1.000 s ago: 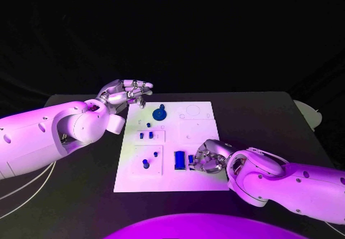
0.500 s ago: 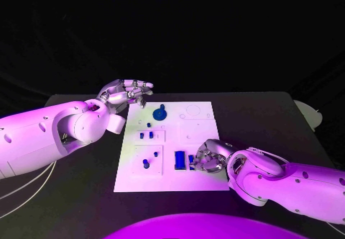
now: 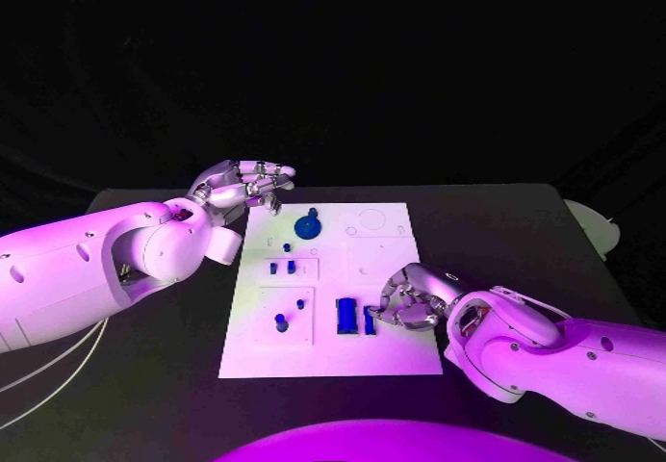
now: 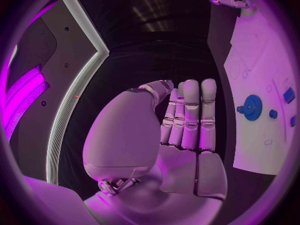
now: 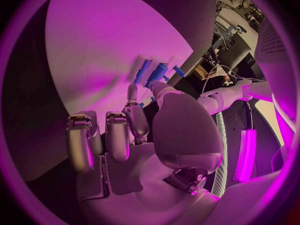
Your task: Assemble the parts on the task board
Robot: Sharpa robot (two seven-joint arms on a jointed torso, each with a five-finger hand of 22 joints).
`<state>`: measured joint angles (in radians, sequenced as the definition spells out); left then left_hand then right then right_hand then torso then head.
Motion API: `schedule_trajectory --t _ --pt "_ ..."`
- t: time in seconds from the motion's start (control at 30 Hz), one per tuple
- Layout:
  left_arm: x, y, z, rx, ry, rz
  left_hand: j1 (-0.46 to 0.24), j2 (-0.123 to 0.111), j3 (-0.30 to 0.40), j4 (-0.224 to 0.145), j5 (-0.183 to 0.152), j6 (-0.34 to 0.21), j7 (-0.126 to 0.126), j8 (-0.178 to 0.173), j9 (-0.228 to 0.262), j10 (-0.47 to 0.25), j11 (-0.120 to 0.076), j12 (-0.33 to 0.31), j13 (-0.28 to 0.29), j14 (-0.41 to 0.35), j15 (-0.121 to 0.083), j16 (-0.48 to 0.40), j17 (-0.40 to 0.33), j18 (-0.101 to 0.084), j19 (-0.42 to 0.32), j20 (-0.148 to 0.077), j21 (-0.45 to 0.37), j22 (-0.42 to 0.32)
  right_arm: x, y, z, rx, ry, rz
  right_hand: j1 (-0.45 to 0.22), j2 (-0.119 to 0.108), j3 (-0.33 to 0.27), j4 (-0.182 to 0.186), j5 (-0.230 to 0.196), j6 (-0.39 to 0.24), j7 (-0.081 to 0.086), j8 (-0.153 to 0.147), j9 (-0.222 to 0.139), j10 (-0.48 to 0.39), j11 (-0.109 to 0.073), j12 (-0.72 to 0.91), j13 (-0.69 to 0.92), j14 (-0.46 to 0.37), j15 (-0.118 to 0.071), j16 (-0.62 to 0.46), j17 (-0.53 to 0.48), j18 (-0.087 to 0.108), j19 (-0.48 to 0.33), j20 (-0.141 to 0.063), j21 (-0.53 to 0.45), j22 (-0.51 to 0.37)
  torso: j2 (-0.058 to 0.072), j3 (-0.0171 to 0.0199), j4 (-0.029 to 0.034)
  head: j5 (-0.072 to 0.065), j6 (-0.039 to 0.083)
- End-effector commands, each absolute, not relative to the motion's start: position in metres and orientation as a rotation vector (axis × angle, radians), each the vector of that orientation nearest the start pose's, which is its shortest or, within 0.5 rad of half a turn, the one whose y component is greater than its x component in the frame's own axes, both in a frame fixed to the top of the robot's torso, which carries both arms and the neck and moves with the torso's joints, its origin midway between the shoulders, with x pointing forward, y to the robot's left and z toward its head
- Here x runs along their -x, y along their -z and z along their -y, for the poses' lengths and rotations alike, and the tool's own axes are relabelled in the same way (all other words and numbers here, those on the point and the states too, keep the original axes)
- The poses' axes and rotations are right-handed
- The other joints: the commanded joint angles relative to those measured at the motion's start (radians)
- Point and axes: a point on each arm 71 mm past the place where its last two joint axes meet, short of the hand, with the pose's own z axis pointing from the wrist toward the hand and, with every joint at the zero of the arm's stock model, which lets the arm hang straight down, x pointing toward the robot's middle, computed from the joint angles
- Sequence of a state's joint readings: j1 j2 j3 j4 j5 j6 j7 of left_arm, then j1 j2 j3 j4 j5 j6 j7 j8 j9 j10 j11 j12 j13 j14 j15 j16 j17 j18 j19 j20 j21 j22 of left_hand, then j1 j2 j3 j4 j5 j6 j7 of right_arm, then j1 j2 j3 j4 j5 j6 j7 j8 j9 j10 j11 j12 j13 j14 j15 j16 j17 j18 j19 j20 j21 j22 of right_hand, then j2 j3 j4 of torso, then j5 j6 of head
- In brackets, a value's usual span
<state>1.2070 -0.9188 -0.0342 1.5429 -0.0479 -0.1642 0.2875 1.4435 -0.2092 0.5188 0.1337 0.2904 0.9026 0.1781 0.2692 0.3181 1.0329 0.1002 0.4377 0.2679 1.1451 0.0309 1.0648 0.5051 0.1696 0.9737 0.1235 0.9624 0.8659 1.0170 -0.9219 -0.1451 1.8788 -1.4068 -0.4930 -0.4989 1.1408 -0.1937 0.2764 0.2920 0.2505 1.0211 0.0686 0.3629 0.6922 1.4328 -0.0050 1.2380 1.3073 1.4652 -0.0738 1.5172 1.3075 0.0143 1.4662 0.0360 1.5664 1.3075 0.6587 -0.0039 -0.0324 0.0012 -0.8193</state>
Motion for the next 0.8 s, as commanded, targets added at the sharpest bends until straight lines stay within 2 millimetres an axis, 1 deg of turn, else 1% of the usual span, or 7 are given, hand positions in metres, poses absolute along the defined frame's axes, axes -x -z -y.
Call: schedule_trajectory --t 0.03,0.2,0.33,0.6,0.7,0.73,0.8 --pt "-0.483 0.178 -0.230 1.098 1.593 -1.558 -0.003 0.010 0.005 0.000 0.007 -0.006 0.000 -0.005 0.002 -0.007 0.002 0.003 0.001 -0.005 -0.002 -0.005 -0.001 0.007 -0.004 0.001 -0.007 -0.001 -0.370 0.247 0.167 -0.257 -0.773 -1.793 -0.012 0.001 -0.010 0.000 0.015 -0.019 0.004 -0.012 -0.005 -0.010 0.002 -0.010 0.045 0.081 0.006 -0.005 0.149 -0.011 0.099 0.004 -0.008 0.259 -0.007 -0.0029 -0.0007 0.000 0.014" --pt "-0.485 0.185 -0.230 1.126 1.587 -1.538 -0.019 0.005 -0.002 0.010 0.006 -0.010 0.001 -0.007 0.001 -0.012 0.004 0.005 0.001 -0.011 0.001 -0.009 -0.002 0.011 -0.026 0.004 -0.030 -0.024 -0.392 0.237 0.179 -0.361 -0.920 -1.709 0.046 0.013 -0.011 -0.006 0.019 -0.072 0.028 -0.046 -0.018 -0.085 0.023 -0.147 -0.040 0.052 0.024 -0.067 0.050 0.025 0.026 0.019 -0.177 0.207 -0.028 -0.0079 -0.0026 -0.002 0.036" --pt "-0.490 0.194 -0.232 1.155 1.579 -1.496 -0.042 -0.008 -0.015 0.028 0.005 -0.019 0.002 -0.009 0.002 -0.018 0.006 0.008 -0.001 -0.058 0.007 -0.043 -0.017 0.013 -0.060 0.011 -0.074 -0.051 -0.421 0.235 0.193 -0.573 -1.060 -1.693 0.129 0.029 0.007 -0.030 0.009 -0.090 0.036 -0.058 -0.021 -0.098 0.029 -0.158 -0.048 0.053 0.029 -0.068 0.054 0.033 0.008 0.026 -0.221 0.194 -0.052 -0.0139 -0.0030 -0.006 0.075" --pt "-0.503 0.210 -0.239 1.236 1.517 -1.361 -0.059 -0.031 -0.032 0.077 0.001 -0.056 0.011 -0.011 0.008 -0.052 0.032 -0.061 -0.061 -0.196 0.044 -0.305 -0.142 0.004 -0.176 0.061 -0.294 -0.180 -0.475 0.235 0.216 -0.880 -1.204 -1.575 0.221 0.036 0.044 -0.029 -0.041 -0.179 0.087 -0.101 -0.032 -0.424 0.078 -0.649 -0.394 -0.254 0.074 -0.608 -0.554 0.164 -0.370 0.065 -1.048 -0.124 -0.086 -0.0149 -0.0095 -0.003 0.152" --pt "-0.508 0.217 -0.241 1.264 1.492 -1.319 -0.052 -0.030 -0.032 0.088 0.000 -0.062 0.010 -0.005 0.013 -0.046 0.037 -0.095 -0.088 -0.206 0.056 -0.392 -0.175 -0.006 -0.223 0.089 -0.392 -0.243 -0.494 0.239 0.223 -0.996 -1.234 -1.525 0.246 0.035 0.102 -0.012 -0.058 -0.194 0.113 -0.124 -0.056 -0.469 0.113 -0.825 -0.566 -0.426 0.120 -0.827 -0.650 0.154 -0.487 0.101 -1.205 -0.239 -0.096 -0.0124 -0.0126 0.001 0.171" --pt "-0.510 0.219 -0.241 1.272 1.486 -1.307 -0.050 -0.032 -0.031 0.096 0.000 -0.073 0.006 -0.006 0.012 -0.049 0.045 -0.126 -0.110 -0.237 0.072 -0.463 -0.198 -0.015 -0.261 0.113 -0.470 -0.295 -0.500 0.240 0.224 -1.019 -1.243 -1.510 0.261 0.022 0.147 -0.014 -0.067 -0.202 0.139 -0.153 -0.082 -0.457 0.138 -0.937 -0.701 -0.489 0.159 -0.970 -0.730 0.156 -0.554 0.126 -1.315 -0.337 -0.099 -0.0121 -0.0131 0.003 0.175" --pt "-0.513 0.222 -0.242 1.287 1.476 -1.288 -0.041 -0.033 -0.037 0.105 -0.001 -0.082 0.000 -0.004 0.010 -0.031 0.053 -0.172 -0.144 -0.232 0.083 -0.549 -0.218 -0.001 -0.255 0.143 -0.568 -0.373 -0.509 0.241 0.227 -1.047 -1.257 -1.487 0.260 0.019 0.163 -0.017 -0.066 -0.203 0.137 -0.167 -0.098 -0.461 0.147 -0.988 -0.768 -0.503 0.166 -1.030 -0.767 0.153 -0.558 0.148 -1.356 -0.385 -0.103 -0.0113 -0.0127 0.002 0.186"
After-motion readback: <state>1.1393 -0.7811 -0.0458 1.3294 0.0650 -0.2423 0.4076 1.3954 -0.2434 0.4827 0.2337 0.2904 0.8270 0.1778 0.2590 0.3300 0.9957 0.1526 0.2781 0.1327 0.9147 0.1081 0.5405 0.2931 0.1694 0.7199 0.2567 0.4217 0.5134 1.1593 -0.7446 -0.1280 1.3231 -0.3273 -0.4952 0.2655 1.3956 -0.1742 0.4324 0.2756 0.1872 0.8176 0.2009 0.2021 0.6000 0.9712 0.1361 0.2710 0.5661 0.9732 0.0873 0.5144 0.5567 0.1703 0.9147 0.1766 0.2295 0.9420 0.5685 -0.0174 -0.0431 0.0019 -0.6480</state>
